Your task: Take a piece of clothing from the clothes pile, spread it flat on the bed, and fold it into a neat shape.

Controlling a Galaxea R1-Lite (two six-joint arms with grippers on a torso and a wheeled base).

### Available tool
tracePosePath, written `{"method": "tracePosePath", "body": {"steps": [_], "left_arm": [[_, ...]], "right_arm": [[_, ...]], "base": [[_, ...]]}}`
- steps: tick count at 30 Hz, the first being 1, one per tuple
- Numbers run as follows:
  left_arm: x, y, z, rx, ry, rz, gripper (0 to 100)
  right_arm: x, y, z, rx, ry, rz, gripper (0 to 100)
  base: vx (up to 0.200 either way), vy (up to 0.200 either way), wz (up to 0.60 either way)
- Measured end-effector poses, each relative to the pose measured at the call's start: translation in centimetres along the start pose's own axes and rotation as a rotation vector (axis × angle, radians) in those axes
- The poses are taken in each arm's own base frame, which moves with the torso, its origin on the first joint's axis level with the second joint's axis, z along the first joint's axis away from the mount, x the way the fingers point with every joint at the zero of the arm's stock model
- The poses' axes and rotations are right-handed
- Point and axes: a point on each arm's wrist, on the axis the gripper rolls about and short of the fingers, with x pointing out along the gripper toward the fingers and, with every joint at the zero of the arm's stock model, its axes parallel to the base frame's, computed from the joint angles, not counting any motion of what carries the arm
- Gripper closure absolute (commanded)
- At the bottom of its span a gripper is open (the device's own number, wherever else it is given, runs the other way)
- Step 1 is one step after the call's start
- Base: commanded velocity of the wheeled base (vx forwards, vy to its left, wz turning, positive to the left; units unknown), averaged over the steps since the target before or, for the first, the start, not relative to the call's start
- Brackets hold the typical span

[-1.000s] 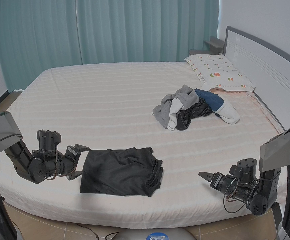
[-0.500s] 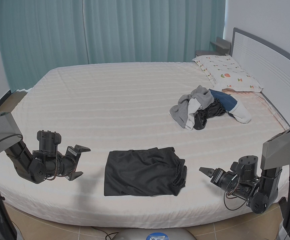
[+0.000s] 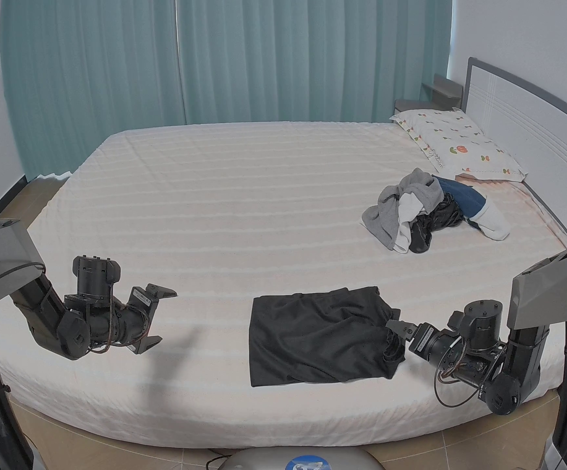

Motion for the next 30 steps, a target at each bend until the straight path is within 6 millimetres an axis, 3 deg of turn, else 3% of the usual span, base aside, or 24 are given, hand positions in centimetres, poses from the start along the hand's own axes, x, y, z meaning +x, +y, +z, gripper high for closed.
{"method": "tracePosePath", "body": {"steps": [9,20,21,30], "left_arm": [[0.1,0.0,0.0,0.004,0.001,0.003,0],[0.2,0.2,-0.2,0.006,0.001,0.01,0],[0.2,0.2,-0.2,0.006,0.0,0.011,0],[0.3,0.2,-0.2,0.006,-0.004,0.014,0]], "right_arm": [[0.8,-0.4,0.3,0.002,-0.017,-0.007,0],[-0.7,-1.1,-1.2,-0.084,0.058,-0.053,0],[-0.7,-1.1,-1.5,-0.096,0.068,-0.055,100],[-1.3,-2.2,-3.5,-0.237,0.162,-0.109,100]], "base": [[0.2,0.0,0.0],[0.0,0.0,0.0],[0.0,0.0,0.0],[0.0,0.0,0.0]]}}
